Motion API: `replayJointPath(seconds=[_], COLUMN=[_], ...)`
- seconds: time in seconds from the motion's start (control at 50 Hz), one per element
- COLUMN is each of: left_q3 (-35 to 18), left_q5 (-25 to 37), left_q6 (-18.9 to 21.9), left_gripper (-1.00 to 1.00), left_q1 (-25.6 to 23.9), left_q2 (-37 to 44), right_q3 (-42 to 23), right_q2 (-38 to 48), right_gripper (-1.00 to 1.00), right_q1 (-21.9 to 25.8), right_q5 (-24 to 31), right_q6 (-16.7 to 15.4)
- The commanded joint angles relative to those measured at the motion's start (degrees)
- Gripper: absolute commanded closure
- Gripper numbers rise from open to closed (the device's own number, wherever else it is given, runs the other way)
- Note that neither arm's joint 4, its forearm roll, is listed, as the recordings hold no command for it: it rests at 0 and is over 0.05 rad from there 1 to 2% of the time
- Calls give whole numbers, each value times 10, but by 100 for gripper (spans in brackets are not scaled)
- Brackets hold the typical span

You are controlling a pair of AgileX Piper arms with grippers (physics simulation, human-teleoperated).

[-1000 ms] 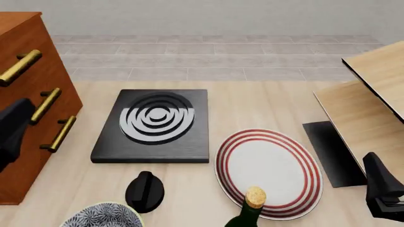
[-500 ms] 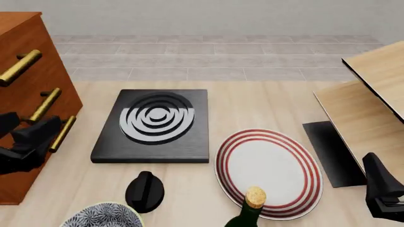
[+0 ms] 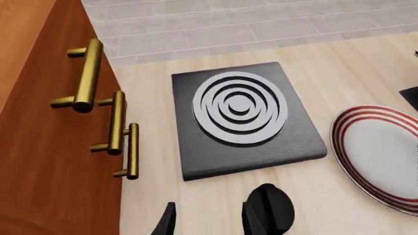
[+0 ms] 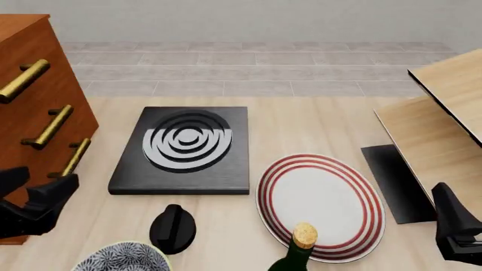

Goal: Put the bowl on the top of the cabinet.

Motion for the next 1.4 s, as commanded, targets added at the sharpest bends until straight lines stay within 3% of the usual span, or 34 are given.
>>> replayJointPath(seconds=[0.02, 0.16, 0.34, 0.64, 0.9, 1.4], left_q3=[22, 71, 96, 103, 113, 176], left_q5=[51, 35, 40, 73, 89, 13], left_q6=[14, -5, -22, -24, -37, -58], left_gripper=[-100, -100, -100, -100, -100, -100], left_q1=[-9, -22, -33, -37, -79, -96], left_q2=[-26, -14, -10, -20, -23, 32], right_q3=[0, 0, 0, 0, 0, 0], right_q2=[1, 1, 0, 5, 0, -1], right_gripper=[-100, -100, -100, -100, -100, -100], right_q1=[1, 2, 2, 4, 5, 3], right_q5=[1, 2, 2, -1, 3, 4], right_q6=[-1, -1, -1, -7, -10, -8])
